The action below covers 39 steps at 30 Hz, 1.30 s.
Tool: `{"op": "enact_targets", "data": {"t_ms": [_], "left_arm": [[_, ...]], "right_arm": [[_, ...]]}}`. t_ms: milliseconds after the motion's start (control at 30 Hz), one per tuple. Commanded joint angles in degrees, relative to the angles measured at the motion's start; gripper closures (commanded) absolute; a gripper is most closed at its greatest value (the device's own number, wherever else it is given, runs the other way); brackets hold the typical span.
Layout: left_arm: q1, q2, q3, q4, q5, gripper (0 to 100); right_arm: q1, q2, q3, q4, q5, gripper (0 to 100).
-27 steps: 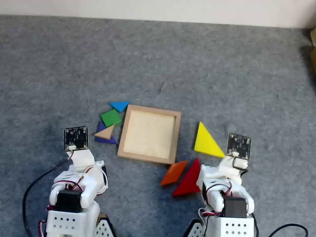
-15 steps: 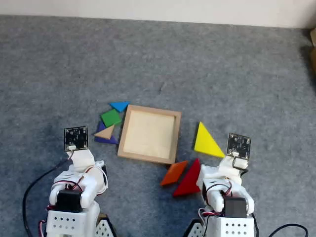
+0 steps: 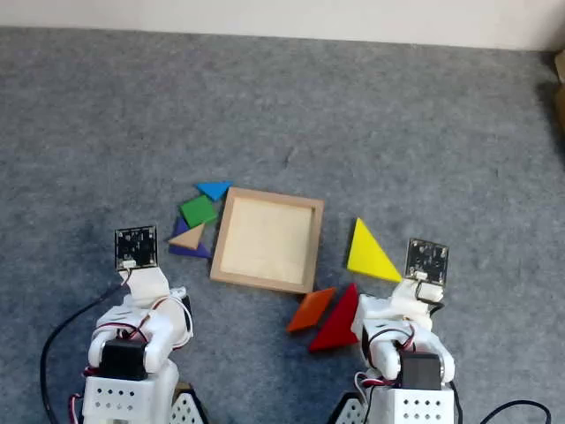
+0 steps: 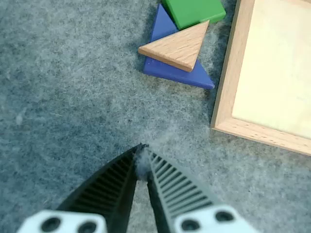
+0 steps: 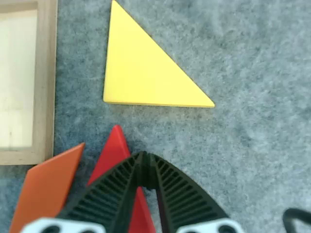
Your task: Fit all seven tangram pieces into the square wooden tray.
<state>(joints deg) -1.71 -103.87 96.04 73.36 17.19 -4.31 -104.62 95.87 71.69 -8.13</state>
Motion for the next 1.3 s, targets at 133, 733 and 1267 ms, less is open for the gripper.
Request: {"op": "enact_targets", "data": {"t_ms": [133,733,1267], "left_arm": [[-0.48,-0.22,1.1,0.26,-0.44,99],[-0.48,-0.22,1.1,0.26,-0.44,99],[-0.48,-0.22,1.1,0.26,-0.44,99]], "right_arm": [[-0.75,-0.75,7.08,0.04,-0.35,99.3],[-0.75,-0.75,7.08,0.04,-0.35,99.3],[4.62,-0.75,4.7,-0.92,-0.26,99.3]]}}
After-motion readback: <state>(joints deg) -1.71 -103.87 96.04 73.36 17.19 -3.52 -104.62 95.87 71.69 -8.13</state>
